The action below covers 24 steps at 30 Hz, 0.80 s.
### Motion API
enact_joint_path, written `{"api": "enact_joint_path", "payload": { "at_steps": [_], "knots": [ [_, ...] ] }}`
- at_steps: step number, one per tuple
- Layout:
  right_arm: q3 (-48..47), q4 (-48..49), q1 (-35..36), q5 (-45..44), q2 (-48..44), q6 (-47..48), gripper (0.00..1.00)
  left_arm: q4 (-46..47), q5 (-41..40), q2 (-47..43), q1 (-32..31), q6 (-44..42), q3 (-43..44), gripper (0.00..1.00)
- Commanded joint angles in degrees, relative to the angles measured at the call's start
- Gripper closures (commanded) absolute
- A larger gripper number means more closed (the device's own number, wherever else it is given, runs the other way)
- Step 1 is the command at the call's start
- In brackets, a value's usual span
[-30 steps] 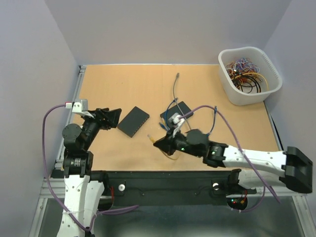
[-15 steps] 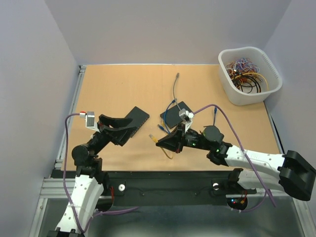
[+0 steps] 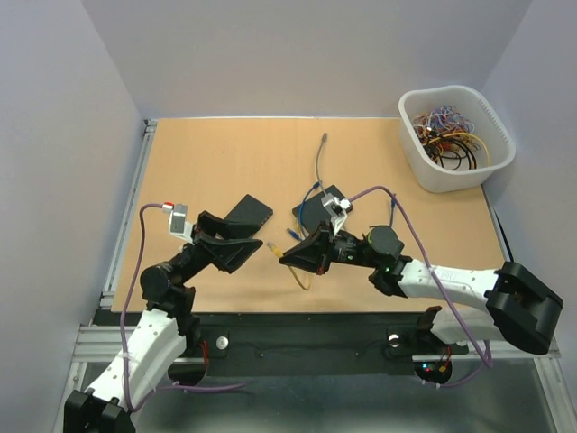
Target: Insert the plug into the switch port
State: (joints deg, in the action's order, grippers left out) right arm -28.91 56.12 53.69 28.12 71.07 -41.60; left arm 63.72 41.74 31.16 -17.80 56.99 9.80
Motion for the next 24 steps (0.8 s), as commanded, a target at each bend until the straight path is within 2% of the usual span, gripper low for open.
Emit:
{"api": "enact_joint_path", "payload": {
  "at_steps": [1,7,17,24],
  "knots": [
    [-3.26,7.34,-0.08,1.67,0.56,-1.29,0.99,-0.15,-2.79,-1.27,-1.62,-4.07,-0.14,0.31],
    [-3.44,9.62,-0.08,1.59,1.62,-2.51,0.99,-5.89,-4.99,-0.75,-2.94,-7.68,0.39,0.34],
    [-3.88,11.38,-0.08,0.10,4.43,-3.40,0.99,-6.07,-7.72,2.32,-6.62,-10.06,0.57,0.37],
    [-3.88,12.35,-0.08,-1.40,4.96,-3.57,1.00,-6.24,-8.78,2.68,-8.39,-10.59,0.22,0.53]
  ]
}}
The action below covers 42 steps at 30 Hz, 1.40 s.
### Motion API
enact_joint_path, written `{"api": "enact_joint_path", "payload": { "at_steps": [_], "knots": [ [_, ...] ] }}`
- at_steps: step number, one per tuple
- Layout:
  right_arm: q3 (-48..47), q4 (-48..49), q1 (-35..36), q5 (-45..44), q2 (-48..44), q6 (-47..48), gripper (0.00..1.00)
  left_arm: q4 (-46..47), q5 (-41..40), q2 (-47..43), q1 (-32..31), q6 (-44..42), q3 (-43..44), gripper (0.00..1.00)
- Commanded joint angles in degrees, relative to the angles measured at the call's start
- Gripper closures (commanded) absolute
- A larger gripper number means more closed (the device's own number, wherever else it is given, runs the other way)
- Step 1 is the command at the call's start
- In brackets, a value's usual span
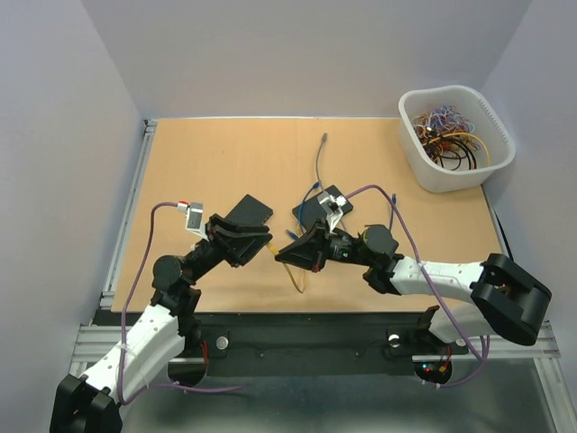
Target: Insert the plug into the switch port
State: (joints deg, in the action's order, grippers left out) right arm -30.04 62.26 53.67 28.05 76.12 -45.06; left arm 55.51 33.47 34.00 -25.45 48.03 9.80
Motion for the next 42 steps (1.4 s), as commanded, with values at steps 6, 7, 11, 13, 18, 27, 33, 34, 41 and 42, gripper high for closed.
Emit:
{"api": "enact_joint_path", "payload": {
  "at_steps": [6,7,11,13,18,27,33,34,41,42],
  "knots": [
    [-3.00,7.09,-0.14,-2.83,1.14,-0.56,1.00,0.39,-0.25,-1.13,-1.18,-2.06,0.22,0.73],
    [-3.00,7.43,-0.06,-3.26,1.23,-0.64,1.00,-0.13,-0.16,-1.21,-1.27,-2.06,0.13,0.76],
    [-3.18,8.93,-0.06,-4.23,2.10,-1.35,0.99,-1.01,0.80,-1.13,-1.70,-2.24,-0.05,0.81],
    [-3.53,9.46,-0.06,-4.67,2.37,-1.52,1.00,-1.10,1.33,-1.30,-1.79,-1.98,-0.22,0.77],
    [-3.97,9.90,-0.06,-4.67,3.33,-1.87,1.00,-2.42,1.33,-2.97,-2.06,-1.62,-1.01,0.74],
    [-3.53,11.66,-0.06,-5.55,4.39,-2.75,1.00,-5.23,1.07,-4.64,-2.15,-1.80,-0.75,0.70],
    [-3.53,11.92,-0.06,-4.94,5.27,-2.67,1.00,-6.55,0.02,-5.43,-2.15,-1.97,-0.49,0.88],
    [-3.44,11.92,-0.06,-4.85,5.27,-2.58,1.00,-6.90,-0.16,-5.52,-2.15,-2.06,-0.40,0.92],
    [-2.13,10.26,-0.06,-6.17,4.92,-1.79,0.99,-16.72,-3.85,-6.22,-2.23,-3.20,3.37,1.00],
    [-2.30,9.38,-0.06,-6.34,4.92,-1.53,0.96,-18.92,-4.72,-6.49,-2.23,-3.47,4.08,1.00]
  ]
}}
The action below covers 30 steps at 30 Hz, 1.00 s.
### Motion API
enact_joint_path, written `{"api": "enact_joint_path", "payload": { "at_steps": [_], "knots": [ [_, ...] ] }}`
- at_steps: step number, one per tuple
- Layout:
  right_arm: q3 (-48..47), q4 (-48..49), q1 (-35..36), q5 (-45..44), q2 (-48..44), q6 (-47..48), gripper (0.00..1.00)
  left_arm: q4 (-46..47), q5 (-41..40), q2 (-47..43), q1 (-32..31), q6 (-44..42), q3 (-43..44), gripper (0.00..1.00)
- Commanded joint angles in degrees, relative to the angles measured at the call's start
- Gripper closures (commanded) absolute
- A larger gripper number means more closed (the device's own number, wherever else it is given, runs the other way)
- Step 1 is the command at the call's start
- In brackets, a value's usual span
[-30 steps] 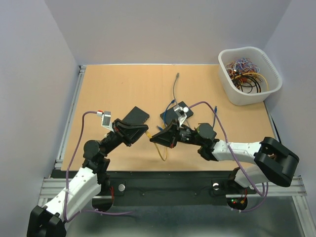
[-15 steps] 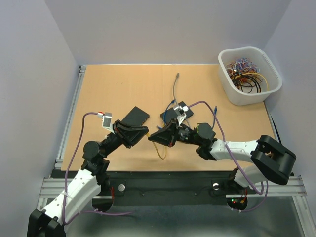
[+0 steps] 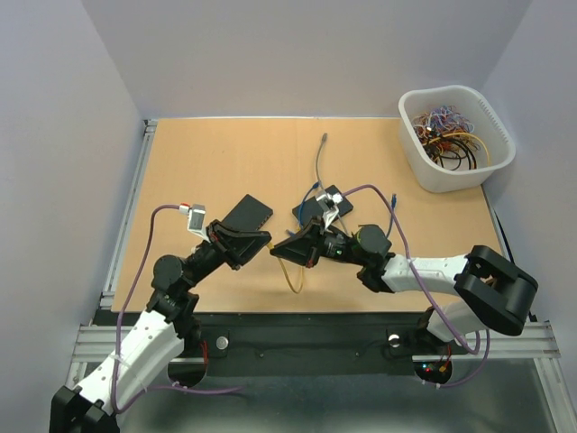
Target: Insert the plug into the switch port
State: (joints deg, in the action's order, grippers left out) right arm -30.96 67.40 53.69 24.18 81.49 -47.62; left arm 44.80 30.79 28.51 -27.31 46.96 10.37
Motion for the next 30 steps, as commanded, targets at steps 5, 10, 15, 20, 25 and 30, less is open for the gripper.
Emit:
{"api": "enact_joint_path", "payload": {
  "at_steps": [5,10,15,20,25,30],
  "knots": [
    [-7.16,-18.04,0.01,-7.56,-3.44,7.96,0.56,-27.54,-10.91,-1.62,-0.29,-4.24,10.01,1.00],
    [-16.83,-42.57,0.62,-18.35,-5.11,17.90,0.44,-37.22,-15.75,-0.83,-0.29,-3.90,14.32,1.00],
    [-22.12,-52.18,5.97,-30.59,-5.21,25.01,0.44,-39.17,-18.04,0.49,-0.29,-3.63,15.03,1.00],
    [-24.41,-53.42,9.85,-35.95,-3.28,27.40,0.44,-39.35,-19.09,1.19,-0.29,-3.54,14.50,1.00],
    [-26.17,-53.51,10.90,-35.70,-0.46,27.57,0.47,-39.70,-20.06,1.11,-0.29,-3.72,14.06,1.00],
    [-27.05,-54.21,12.92,-38.24,1.29,28.98,0.51,-39.87,-20.42,1.46,-0.29,-3.81,14.15,1.00]
  ]
}}
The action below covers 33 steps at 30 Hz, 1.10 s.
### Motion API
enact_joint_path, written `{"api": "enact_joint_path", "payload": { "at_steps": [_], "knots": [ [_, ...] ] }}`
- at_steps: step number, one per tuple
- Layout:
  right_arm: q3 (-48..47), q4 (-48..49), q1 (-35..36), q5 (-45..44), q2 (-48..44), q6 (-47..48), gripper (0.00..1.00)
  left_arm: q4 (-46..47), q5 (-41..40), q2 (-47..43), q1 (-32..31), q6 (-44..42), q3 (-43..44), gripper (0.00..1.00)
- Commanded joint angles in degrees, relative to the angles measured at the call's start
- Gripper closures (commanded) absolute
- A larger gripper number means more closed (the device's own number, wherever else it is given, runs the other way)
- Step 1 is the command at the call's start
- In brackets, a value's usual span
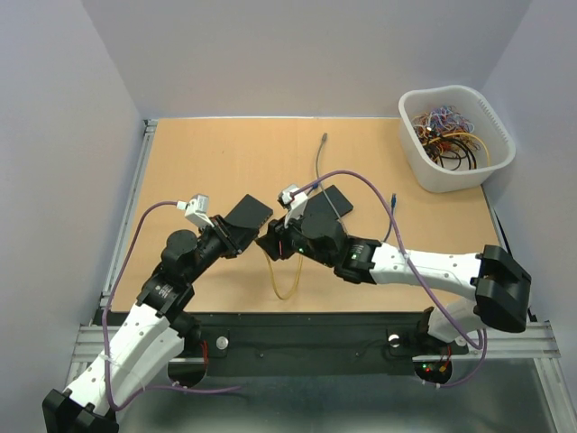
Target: Insert the plug into the switch port
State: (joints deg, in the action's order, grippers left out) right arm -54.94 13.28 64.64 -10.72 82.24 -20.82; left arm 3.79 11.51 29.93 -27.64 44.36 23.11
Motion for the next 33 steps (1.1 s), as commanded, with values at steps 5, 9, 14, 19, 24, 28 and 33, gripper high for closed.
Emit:
{"api": "enact_joint_path", "payload": {
  "at_steps": [5,9,14,19,24,28,33],
  "knots": [
    [-4.21,-0.53,2.51,-6.15,1.43,2.54,0.52,1.13,-0.96,-0.23,-0.05,-1.29,1.32,1.00],
    [-6.06,-0.53,2.68,-6.59,2.75,2.80,0.64,1.13,-1.05,-0.31,-0.05,-1.47,1.23,1.00],
    [-7.55,-0.71,2.68,-7.65,4.68,2.71,0.83,1.04,-0.87,-0.23,0.04,-1.73,1.23,1.00],
    [-7.47,-0.71,2.77,-7.65,5.39,2.45,0.92,1.04,-0.96,-0.40,0.04,-1.73,1.41,1.00],
    [-6.94,-0.62,2.86,-6.69,5.65,2.10,0.95,1.04,-0.96,0.12,0.04,-1.91,1.58,1.00],
    [-6.94,-0.62,2.86,-4.93,6.27,2.01,0.78,1.22,-0.87,0.30,0.04,-1.91,1.67,1.00],
    [-6.67,-0.53,2.86,-5.36,6.36,2.10,0.70,1.22,-0.87,0.48,0.04,-2.08,2.02,1.00]
  ]
}}
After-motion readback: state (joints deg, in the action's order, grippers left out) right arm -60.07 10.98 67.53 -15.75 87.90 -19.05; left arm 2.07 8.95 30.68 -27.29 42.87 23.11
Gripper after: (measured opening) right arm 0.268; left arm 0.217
